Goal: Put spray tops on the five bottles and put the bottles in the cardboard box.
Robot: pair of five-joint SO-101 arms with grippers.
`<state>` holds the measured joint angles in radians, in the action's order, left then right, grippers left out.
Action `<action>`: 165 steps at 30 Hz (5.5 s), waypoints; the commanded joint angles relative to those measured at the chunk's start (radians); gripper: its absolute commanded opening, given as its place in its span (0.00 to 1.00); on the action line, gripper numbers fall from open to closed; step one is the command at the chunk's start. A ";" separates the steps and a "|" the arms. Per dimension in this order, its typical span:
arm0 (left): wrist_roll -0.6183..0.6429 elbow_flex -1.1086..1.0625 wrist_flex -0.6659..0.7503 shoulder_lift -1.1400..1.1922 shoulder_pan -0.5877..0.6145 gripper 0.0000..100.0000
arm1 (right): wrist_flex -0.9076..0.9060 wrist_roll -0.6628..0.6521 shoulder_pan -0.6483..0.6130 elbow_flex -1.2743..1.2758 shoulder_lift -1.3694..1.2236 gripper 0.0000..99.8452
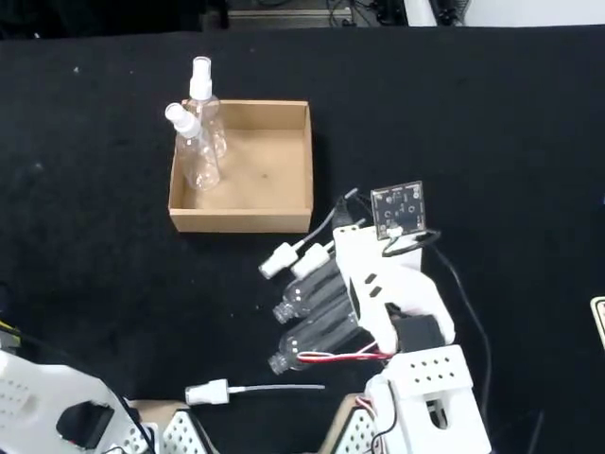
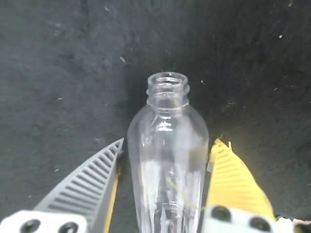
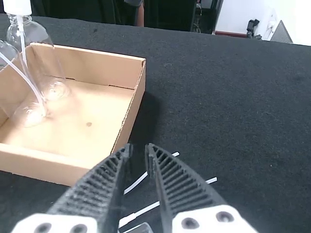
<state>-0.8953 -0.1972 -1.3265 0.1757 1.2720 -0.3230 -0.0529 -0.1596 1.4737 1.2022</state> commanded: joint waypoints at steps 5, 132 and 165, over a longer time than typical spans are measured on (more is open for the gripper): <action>0.121 0.004 0.063 -0.072 -0.136 0.25 | 0.023 -0.005 -0.014 -0.005 0.030 0.03; 0.655 -0.162 0.413 -0.216 0.145 0.03 | -0.910 -0.325 -1.123 -0.542 -0.444 0.18; 0.609 0.130 0.308 0.032 0.251 0.03 | -0.477 -0.178 -1.168 -0.608 -0.989 0.15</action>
<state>-0.2785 -0.1373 -1.0119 0.2248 1.5144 -0.8309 -0.2279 -1.3180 0.9198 0.2248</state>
